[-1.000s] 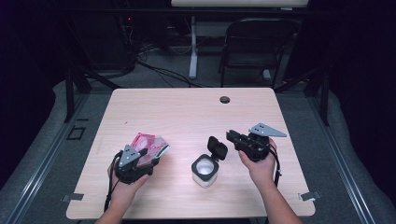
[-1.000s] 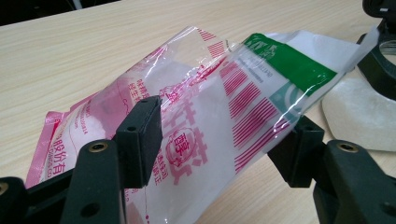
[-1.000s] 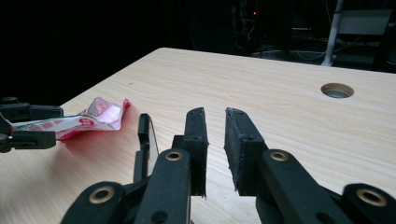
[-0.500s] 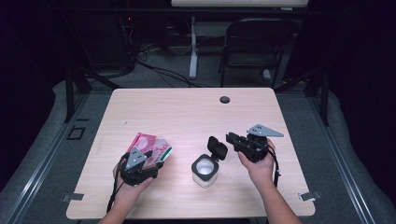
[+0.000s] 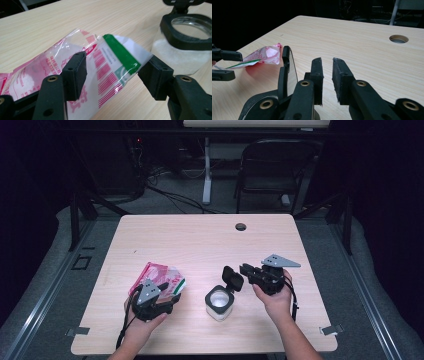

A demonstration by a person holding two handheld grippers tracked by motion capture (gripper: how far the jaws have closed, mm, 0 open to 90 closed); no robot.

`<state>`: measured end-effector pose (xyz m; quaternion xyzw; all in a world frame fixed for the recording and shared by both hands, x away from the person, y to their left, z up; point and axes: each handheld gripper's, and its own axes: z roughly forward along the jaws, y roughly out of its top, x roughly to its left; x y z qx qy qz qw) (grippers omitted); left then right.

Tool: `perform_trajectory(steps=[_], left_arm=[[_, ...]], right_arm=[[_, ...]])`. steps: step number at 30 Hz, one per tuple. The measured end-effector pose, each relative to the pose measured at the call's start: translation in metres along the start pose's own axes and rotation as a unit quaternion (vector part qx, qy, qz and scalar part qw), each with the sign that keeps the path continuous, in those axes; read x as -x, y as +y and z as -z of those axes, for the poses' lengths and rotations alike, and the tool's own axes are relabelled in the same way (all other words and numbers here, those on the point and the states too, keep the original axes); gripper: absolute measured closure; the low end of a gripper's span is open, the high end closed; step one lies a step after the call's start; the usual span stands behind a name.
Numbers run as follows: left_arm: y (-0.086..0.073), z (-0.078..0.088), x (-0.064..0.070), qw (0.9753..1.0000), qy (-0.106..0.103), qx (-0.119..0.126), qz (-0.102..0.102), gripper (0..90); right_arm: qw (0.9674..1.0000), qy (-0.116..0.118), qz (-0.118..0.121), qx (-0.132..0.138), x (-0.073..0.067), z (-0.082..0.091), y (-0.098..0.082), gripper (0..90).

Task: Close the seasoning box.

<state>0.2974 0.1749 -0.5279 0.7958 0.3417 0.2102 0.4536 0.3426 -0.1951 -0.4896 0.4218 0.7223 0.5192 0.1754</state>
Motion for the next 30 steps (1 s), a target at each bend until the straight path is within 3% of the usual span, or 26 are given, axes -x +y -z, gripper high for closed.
perform_trajectory(steps=[5, 19, 30], left_arm=[[0.006, 0.007, -0.001, 0.9999, -0.001, 0.015, 0.003, 40.0], [0.013, 0.015, -0.008, 0.9996, -0.005, 0.025, 0.01, 40.5], [0.01, 0.002, 0.001, 0.9997, -0.023, -0.002, -0.001, 40.5]], right_arm=[[1.0, 0.002, 0.002, -0.001, -0.001, 0.001, 0.0, 78.4], [0.9999, 0.01, 0.014, -0.001, -0.01, 0.003, -0.001, 78.0], [0.9998, 0.014, 0.017, 0.002, -0.016, 0.004, -0.002, 77.6]])
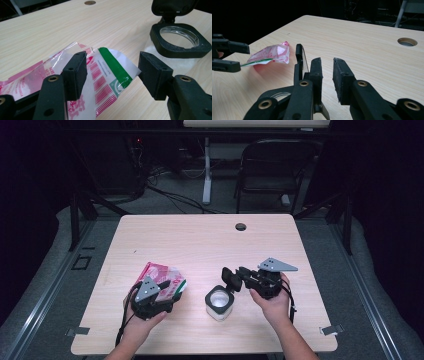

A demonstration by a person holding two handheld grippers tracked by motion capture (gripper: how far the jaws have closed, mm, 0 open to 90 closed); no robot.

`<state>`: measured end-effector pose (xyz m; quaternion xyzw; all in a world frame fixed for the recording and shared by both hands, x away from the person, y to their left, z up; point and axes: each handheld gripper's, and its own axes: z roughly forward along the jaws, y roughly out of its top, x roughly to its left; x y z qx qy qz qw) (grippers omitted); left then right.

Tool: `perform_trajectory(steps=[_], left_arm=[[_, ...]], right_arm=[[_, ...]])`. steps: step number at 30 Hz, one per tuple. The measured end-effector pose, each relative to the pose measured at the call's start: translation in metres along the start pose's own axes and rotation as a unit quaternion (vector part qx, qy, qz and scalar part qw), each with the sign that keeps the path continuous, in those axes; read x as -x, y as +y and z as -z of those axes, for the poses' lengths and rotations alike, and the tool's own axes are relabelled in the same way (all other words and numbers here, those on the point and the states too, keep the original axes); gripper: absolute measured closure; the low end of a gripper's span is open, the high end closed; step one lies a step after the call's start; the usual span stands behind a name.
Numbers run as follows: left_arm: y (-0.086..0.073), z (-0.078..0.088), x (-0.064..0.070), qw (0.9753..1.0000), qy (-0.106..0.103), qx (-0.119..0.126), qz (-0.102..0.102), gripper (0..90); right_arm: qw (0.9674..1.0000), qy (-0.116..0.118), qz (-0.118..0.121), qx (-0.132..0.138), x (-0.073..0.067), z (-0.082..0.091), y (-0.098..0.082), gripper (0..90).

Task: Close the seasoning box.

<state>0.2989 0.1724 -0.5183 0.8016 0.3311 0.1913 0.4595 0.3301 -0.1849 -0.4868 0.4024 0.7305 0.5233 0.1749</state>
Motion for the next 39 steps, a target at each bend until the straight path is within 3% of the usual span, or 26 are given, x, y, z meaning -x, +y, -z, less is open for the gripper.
perform_trajectory(steps=[5, 12, 29, 39], left_arm=[[-0.002, -0.006, 0.004, 0.9999, -0.01, -0.012, -0.001, 40.5], [0.0, -0.008, 0.007, 0.9998, -0.014, -0.009, -0.007, 40.5], [0.001, -0.002, -0.007, 0.9999, 0.002, 0.003, 0.013, 40.5], [0.0, -0.001, -0.011, 0.9998, 0.008, 0.005, 0.018, 40.5]], right_arm=[[1.0, 0.004, 0.005, -0.005, -0.003, 0.0, 0.0, 77.1], [0.9999, 0.01, 0.011, -0.003, -0.009, 0.0, -0.001, 76.8], [0.999, 0.03, 0.03, -0.015, -0.025, -0.004, -0.004, 74.9], [0.9975, 0.043, 0.037, -0.041, -0.032, -0.016, -0.014, 73.1]])
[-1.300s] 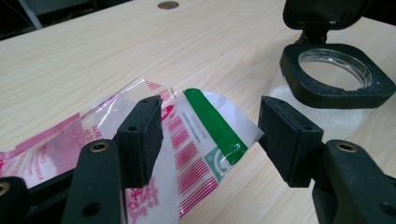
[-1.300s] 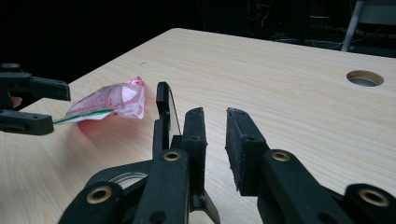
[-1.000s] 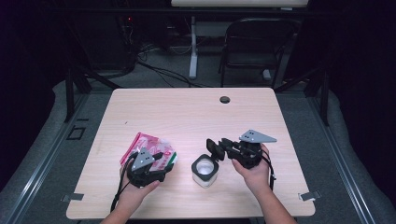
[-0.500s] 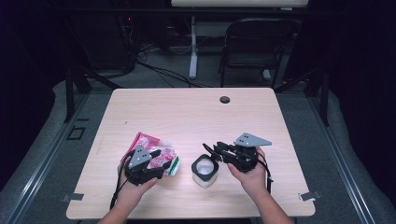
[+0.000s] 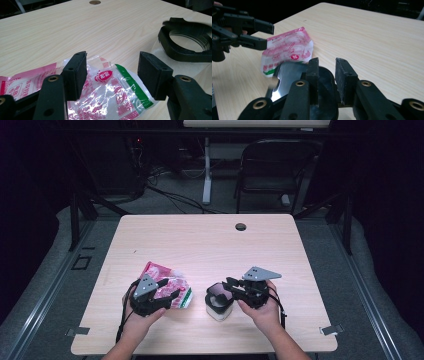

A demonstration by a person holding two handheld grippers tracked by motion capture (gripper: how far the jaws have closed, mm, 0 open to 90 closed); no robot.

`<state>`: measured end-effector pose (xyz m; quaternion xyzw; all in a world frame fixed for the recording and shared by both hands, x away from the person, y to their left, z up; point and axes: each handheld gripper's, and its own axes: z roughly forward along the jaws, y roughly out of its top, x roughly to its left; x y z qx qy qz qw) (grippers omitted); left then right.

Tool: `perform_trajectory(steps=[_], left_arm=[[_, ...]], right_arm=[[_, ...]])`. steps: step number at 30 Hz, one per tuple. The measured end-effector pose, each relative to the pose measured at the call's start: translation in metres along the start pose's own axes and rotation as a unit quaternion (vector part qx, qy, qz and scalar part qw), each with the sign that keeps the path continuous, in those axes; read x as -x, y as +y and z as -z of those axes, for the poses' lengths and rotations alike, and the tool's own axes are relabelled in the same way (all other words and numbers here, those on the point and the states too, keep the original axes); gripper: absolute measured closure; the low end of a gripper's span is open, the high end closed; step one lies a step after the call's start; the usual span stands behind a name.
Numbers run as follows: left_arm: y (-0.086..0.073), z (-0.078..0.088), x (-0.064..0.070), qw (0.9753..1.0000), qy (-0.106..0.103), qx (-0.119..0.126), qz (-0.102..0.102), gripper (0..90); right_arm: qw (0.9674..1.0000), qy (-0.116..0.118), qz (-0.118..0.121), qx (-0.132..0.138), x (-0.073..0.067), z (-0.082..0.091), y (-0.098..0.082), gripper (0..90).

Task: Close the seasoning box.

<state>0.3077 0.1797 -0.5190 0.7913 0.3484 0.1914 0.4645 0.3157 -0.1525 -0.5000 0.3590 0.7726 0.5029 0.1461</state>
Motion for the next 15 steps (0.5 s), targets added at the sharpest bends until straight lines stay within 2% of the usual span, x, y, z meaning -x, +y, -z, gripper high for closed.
perform_trajectory(steps=[5, 15], left_arm=[[-0.0001, 0.001, -0.0012, 1.0, 0.002, 0.0, 0.0, 40.5], [-0.001, 0.0029, -0.0065, 0.9999, 0.013, 0.0, 0.006, 40.5]], right_arm=[[0.9997, 0.002, 0.009, -0.022, -0.0032, -0.0091, -0.006, 72.1], [0.9998, 0.004, 0.007, -0.02, -0.0018, -0.0092, -0.0068, 69.0]])
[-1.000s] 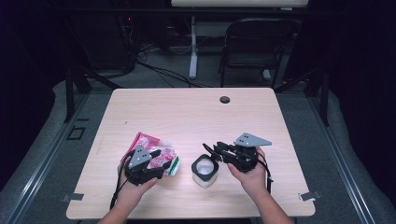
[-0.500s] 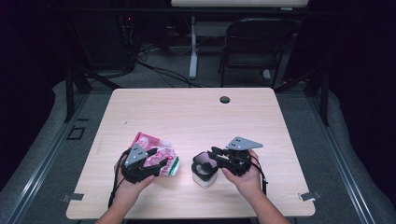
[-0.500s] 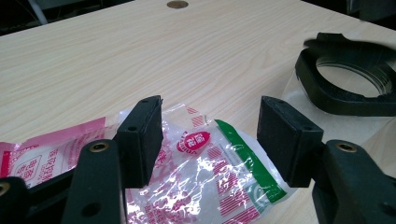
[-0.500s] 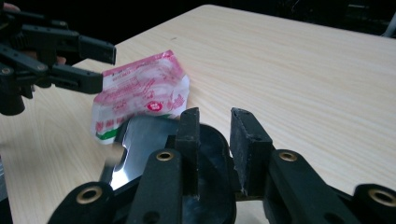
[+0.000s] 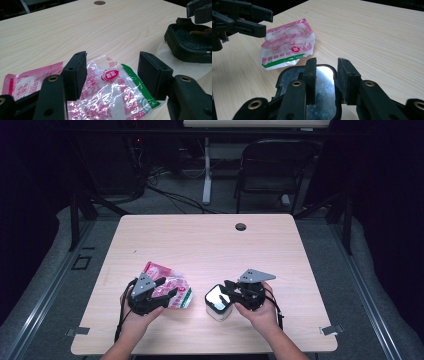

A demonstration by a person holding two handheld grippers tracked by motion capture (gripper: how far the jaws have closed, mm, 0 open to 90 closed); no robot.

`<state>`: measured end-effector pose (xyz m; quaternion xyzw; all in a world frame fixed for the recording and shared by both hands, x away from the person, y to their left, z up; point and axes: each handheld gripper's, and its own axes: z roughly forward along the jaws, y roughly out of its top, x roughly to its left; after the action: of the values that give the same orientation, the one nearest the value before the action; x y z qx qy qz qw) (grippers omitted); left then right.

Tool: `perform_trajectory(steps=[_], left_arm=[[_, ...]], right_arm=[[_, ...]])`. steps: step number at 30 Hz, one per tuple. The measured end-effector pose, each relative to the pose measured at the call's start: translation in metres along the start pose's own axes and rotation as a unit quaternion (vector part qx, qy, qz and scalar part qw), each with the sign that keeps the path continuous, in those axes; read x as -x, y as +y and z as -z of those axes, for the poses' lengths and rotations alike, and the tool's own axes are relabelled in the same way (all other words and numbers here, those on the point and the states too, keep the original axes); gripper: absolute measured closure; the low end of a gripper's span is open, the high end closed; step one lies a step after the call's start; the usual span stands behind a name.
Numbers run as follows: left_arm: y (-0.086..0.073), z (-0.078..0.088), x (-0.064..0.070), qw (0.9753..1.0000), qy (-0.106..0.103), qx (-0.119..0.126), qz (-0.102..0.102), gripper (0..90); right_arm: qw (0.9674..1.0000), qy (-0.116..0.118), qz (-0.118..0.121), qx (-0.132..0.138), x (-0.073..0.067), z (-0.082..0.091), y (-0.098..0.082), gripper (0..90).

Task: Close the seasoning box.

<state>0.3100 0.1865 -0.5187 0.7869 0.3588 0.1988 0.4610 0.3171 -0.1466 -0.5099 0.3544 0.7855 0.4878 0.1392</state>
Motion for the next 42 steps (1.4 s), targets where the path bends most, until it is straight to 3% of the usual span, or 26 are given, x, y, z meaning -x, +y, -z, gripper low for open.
perform_trajectory(steps=[11, 18, 24, 28, 34, 36, 42], left_arm=[[0.0, 0.004, -0.006, 0.9999, 0.007, 0.006, 0.008, 40.5], [0.0, 0.007, -0.011, 0.9996, 0.014, 0.014, 0.018, 40.5], [-0.002, 0.01, -0.015, 0.9994, 0.025, 0.01, 0.022, 40.4], [-0.005, 0.013, -0.02, 0.9988, 0.031, 0.012, 0.036, 40.4], [-0.005, 0.015, -0.031, 0.9978, 0.045, 0.008, 0.049, 40.5], [-0.007, 0.018, -0.036, 0.9975, 0.054, -0.003, 0.046, 40.4], [-0.018, 0.032, -0.052, 0.9953, 0.072, -0.012, 0.064, 40.3]], right_arm=[[0.9999, 0.003, -0.004, 0.01, 0.003, 0.003, 0.001, 62.4], [0.9998, -0.011, -0.01, 0.013, 0.01, 0.006, 0.001, 58.2], [0.9985, -0.032, -0.036, 0.027, 0.031, 0.017, 0.003, 55.9], [0.9963, -0.044, -0.065, 0.034, 0.048, 0.019, 0.001, 53.4], [0.9917, -0.047, -0.117, 0.026, 0.071, 0.018, 0.003, 46.1], [0.9902, -0.042, -0.131, 0.024, 0.076, 0.017, 0.006, 44.5], [0.9928, -0.054, -0.107, 0.002, 0.08, 0.025, 0.005, 41.0]])
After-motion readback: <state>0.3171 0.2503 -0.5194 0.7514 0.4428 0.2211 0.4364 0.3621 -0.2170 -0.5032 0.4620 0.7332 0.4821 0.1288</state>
